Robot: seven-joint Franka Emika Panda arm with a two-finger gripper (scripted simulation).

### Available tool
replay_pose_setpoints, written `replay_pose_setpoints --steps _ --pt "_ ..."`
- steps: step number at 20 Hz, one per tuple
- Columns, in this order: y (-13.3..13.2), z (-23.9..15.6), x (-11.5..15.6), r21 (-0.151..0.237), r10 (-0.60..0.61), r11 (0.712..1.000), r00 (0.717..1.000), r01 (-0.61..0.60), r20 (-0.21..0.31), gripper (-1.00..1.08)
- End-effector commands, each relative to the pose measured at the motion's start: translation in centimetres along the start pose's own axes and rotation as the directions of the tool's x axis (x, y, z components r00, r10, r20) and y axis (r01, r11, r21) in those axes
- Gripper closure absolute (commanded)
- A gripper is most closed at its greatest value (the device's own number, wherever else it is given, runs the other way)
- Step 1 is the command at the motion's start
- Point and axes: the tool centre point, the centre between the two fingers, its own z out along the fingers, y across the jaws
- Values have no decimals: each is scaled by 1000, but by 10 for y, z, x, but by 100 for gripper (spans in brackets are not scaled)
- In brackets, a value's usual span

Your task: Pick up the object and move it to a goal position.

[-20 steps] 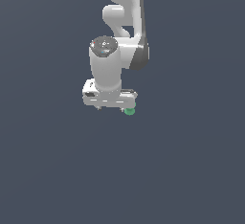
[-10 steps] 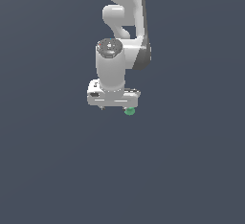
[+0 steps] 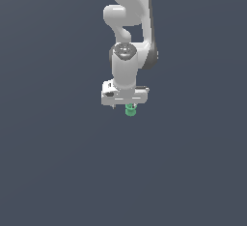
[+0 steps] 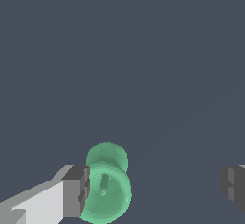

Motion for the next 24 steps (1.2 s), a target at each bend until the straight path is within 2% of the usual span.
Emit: replay_pose_setpoints --steps 1,11,19,24 --pt "-13 9 -13 2 -36 999 999 36 -4 -92" --pt "-40 27 -45 7 -120 993 993 120 -12 -92" --pt "-42 31 -47 7 -125 992 992 125 -12 -92" --pt "-42 47 -48 7 -126 992 992 126 -12 -92"
